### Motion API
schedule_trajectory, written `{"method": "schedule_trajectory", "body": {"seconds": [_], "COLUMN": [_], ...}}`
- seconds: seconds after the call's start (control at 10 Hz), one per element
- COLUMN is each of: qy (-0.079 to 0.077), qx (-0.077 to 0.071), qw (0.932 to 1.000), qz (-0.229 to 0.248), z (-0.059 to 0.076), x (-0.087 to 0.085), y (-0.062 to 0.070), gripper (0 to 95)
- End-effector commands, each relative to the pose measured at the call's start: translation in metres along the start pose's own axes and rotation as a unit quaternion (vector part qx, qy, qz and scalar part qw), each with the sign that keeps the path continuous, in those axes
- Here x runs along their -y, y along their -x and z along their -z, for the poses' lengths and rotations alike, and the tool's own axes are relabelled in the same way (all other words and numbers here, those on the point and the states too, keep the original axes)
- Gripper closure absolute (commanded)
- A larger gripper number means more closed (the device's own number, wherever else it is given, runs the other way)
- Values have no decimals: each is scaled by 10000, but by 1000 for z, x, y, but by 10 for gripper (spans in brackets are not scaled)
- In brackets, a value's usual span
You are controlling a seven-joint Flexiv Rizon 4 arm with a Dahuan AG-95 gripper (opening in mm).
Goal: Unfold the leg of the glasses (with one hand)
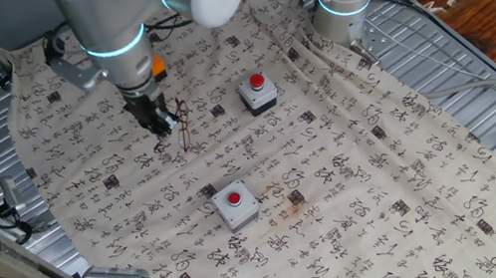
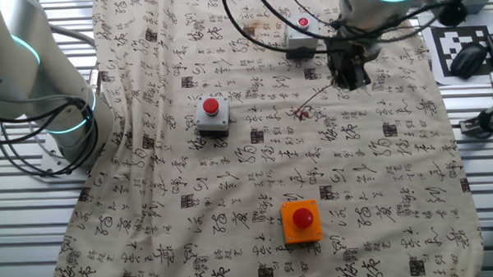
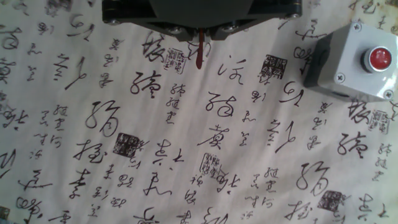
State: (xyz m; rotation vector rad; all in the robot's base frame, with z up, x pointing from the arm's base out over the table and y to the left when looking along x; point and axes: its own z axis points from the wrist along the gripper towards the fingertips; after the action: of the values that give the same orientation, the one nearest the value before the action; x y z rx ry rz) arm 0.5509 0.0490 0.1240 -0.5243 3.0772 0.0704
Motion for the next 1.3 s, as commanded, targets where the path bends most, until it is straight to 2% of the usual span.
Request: {"method": "schedule_trajectory", "body": {"seconds": [0.1,0.3,0.5,0.7,0.8,1.0,1.3], "qy": [13,-23,-12,10,33,34,62], "qx": [4,-24,-18,-61,-75,-92,-59], "qw": [10000,10000,10000,9999,9999,9997,9997], "qz": [13,52,41,81,146,225,247], "z": [-11,-12,-2,22,41,60,56], "x": [0,0,-1,4,11,19,21], "y": [3,4,5,4,3,1,4], "gripper": [950,950,950,950,950,950,950]}}
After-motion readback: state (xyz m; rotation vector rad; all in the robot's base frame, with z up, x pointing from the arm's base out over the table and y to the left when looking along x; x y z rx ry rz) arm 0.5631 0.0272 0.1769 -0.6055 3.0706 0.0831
